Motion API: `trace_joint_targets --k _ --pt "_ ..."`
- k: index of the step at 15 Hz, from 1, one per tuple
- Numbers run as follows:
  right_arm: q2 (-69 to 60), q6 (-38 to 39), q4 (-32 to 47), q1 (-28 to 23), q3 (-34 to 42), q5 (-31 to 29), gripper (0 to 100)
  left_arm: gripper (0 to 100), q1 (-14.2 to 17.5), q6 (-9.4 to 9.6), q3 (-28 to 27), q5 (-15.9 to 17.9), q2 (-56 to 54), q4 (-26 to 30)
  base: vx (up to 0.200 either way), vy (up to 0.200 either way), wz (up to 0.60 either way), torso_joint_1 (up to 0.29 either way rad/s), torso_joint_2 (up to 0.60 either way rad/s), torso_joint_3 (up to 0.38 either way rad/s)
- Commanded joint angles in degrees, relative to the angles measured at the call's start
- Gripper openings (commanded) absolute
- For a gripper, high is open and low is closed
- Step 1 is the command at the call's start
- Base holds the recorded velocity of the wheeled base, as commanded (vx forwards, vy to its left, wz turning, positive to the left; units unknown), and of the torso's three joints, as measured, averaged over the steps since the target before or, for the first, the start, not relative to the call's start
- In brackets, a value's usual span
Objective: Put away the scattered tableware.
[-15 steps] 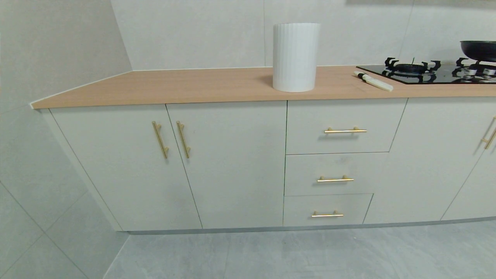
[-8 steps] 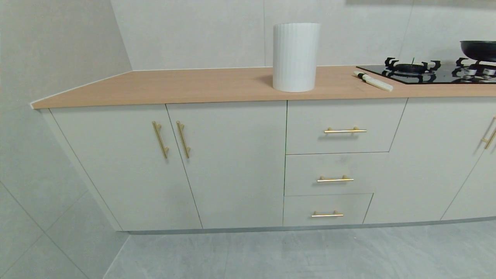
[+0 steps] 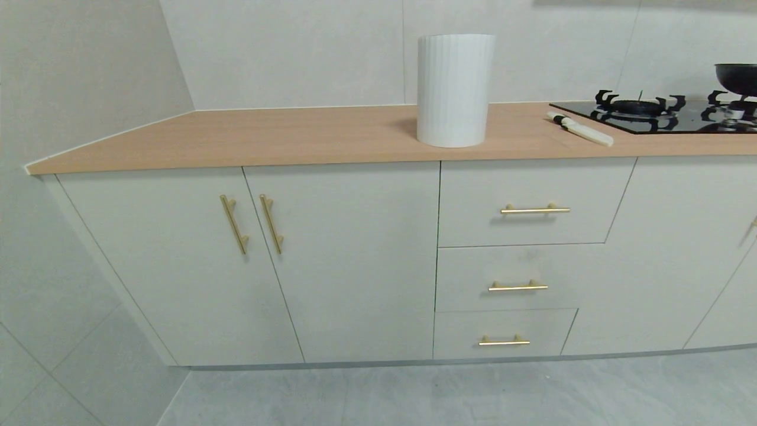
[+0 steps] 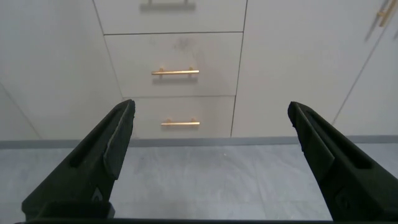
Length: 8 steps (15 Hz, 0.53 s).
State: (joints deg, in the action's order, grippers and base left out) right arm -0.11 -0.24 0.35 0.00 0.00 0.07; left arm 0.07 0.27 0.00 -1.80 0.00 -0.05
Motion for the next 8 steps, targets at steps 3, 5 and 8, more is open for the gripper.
trace_joint_targets --k 3,5,8 --pt "0.11 -0.02 0.00 0.00 0.00 0.01 100 100 0.01 0.00 0.00 -0.04 0.09 -0.04 0.200 0.000 0.00 0.001 0.00 0.002" --pt "0.11 -0.11 0.00 0.00 0.00 0.01 100 100 0.01 0.00 0.00 -0.04 0.09 -0.04 0.200 0.000 0.00 0.002 0.00 0.005" --pt "0.11 -0.02 0.00 0.00 0.00 0.01 100 100 0.01 0.00 0.00 -0.04 0.09 -0.04 0.200 0.000 0.00 -0.001 0.00 0.004"
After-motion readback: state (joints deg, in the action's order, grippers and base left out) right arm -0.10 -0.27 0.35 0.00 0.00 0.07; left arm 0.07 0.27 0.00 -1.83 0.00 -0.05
